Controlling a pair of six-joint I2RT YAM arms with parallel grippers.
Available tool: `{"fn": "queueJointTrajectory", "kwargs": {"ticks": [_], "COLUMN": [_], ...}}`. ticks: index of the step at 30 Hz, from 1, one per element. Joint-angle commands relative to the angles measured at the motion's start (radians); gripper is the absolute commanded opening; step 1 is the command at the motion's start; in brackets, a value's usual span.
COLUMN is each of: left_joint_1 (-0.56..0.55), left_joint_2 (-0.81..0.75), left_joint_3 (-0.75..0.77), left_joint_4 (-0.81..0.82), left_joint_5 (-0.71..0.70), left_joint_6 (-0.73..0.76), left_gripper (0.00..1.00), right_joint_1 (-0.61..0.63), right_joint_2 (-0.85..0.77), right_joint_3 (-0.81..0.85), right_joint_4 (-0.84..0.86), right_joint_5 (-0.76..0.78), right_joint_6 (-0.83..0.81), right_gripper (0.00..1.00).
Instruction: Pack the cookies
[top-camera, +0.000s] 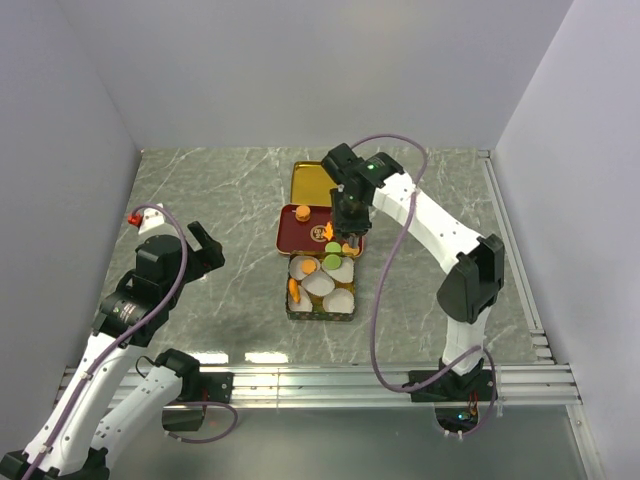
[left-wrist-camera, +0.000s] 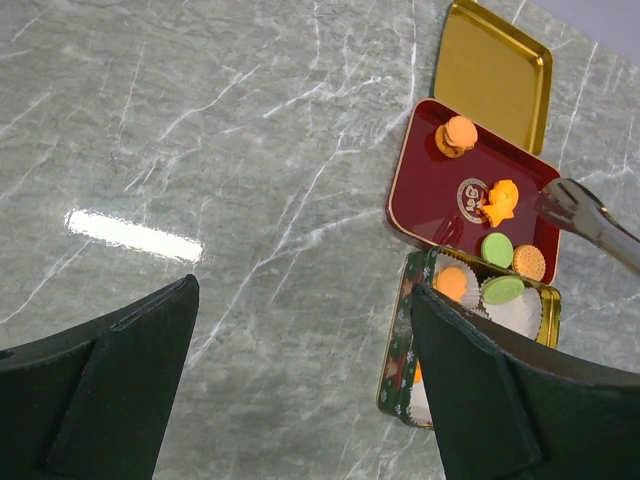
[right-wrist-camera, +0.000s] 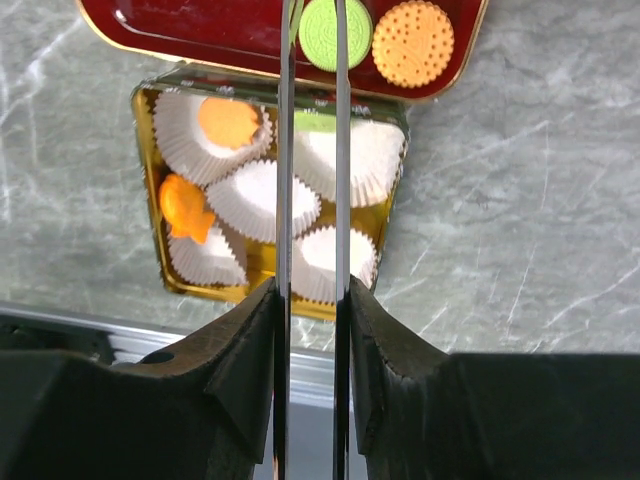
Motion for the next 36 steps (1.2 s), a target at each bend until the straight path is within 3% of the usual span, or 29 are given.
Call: {"fn": "queueJointTrajectory", "kwargs": {"ticks": [1, 4, 8, 14, 23, 36], "left_joint_1": [-0.002, -0.008, -0.016, -0.023, -0.023, -0.028], "left_joint_2": [-0.004, -0.004, -0.002, -0.011, -0.021, -0.017], "left_joint_3": [0.002, 0.004, 0.004, 0.004, 0.004, 0.002], "left_joint_4": [0.040, 0.038, 0.034, 0.032, 0.029, 0.027], "left_joint_5": [0.009, 0.007, 0.004, -0.002, -0.006, -0.009], "left_joint_6": [0.015, 0.015, 0.014, 0.009, 0.004, 0.004], "left_gripper": [0.93, 0.93, 0.93, 0.93, 0.93, 0.94], "right_joint_1": [0.008, 0.009, 0.012, 0.011, 0.011, 0.017], "right_joint_2": [-0.098, -0.135, -0.161, -0.112, 0.026, 0.181], "right_joint_3": [-0.017, -0.067, -0.115, -0.106, -0.026, 0.126], "right_joint_4": [0.002, 0.014, 0.046, 0.068, 0.054, 0.013], "right_joint_5": [0.030, 0.030, 0.022, 0.030, 0.068, 0.054], "right_joint_6": [0.033, 0.046, 0.056, 0.056, 0.042, 0.040], "right_gripper": [0.38, 0.38, 0.45, 0.49, 0.56, 0.57]}}
